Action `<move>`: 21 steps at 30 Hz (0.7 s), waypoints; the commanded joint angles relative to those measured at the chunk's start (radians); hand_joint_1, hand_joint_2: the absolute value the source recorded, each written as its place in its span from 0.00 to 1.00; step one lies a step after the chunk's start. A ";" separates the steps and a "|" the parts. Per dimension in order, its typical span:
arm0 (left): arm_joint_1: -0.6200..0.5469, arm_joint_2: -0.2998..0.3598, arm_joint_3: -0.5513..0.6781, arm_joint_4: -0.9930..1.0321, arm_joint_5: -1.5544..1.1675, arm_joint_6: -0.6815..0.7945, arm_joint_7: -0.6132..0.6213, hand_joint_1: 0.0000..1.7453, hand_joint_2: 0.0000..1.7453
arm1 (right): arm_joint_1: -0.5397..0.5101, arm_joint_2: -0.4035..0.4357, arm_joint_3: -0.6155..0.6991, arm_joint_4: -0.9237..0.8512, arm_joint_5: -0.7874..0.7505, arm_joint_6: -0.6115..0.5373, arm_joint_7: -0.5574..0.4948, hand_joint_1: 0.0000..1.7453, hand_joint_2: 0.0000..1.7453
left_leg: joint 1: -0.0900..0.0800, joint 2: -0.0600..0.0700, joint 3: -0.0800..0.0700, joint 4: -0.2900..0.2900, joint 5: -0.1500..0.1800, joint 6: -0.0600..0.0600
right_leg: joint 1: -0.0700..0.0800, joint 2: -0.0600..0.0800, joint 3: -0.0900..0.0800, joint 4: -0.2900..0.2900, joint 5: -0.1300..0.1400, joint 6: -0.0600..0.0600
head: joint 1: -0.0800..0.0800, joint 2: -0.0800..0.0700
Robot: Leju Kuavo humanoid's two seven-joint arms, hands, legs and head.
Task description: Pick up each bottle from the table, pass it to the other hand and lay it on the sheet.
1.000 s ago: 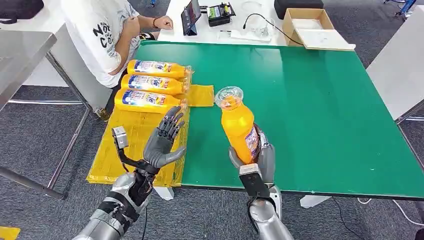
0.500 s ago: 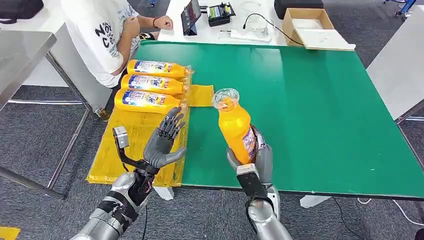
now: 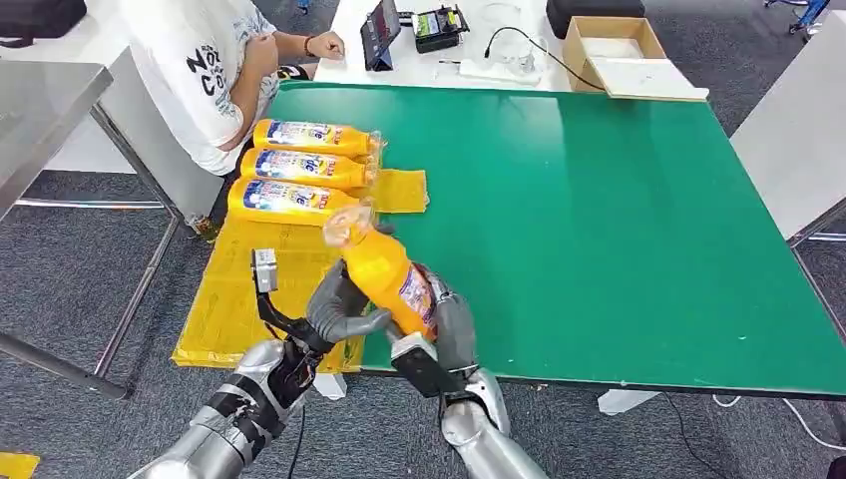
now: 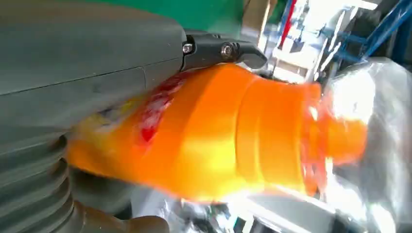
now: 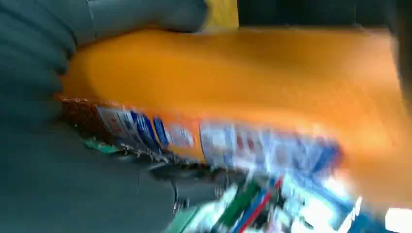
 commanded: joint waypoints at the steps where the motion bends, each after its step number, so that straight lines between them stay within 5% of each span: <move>1: -0.085 0.015 -0.132 0.174 0.018 -0.021 -0.023 0.00 1.00 | -0.095 0.046 0.166 0.294 -0.032 -0.015 0.016 1.00 1.00 | 0.000 0.002 0.007 -0.002 -0.002 0.002 | 0.001 0.000 0.006 -0.002 -0.001 -0.002 | 0.000 0.000; 18: -0.116 0.017 -0.174 0.202 0.024 0.014 -0.033 0.00 1.00 | -0.127 0.046 0.182 0.317 -0.070 -0.022 0.033 1.00 1.00 | 0.000 0.001 0.007 -0.001 -0.002 0.003 | 0.001 -0.003 0.007 -0.002 -0.002 -0.003 | 0.000 0.000; 19: -0.115 0.015 -0.171 0.202 0.025 0.020 -0.037 0.09 1.00 | -0.128 0.046 0.179 0.319 -0.070 -0.027 0.033 1.00 1.00 | 0.000 0.000 0.004 -0.001 -0.001 0.002 | 0.001 -0.002 0.004 -0.001 -0.001 -0.002 | 0.000 0.000; 20: -0.114 0.013 -0.168 0.200 0.025 0.027 -0.038 0.49 1.00 | -0.129 0.046 0.176 0.321 -0.069 -0.029 0.034 1.00 1.00 | 0.000 0.000 0.002 0.000 0.000 0.001 | 0.000 -0.002 0.002 -0.001 -0.001 -0.001 | 0.000 0.000; 21: -0.112 0.011 -0.164 0.196 0.029 0.030 -0.038 1.00 1.00 | -0.130 0.046 0.172 0.321 -0.067 -0.034 0.034 1.00 1.00 | 0.000 0.001 0.005 -0.001 -0.001 0.002 | 0.001 -0.002 0.005 -0.001 -0.001 -0.002 | 0.000 0.000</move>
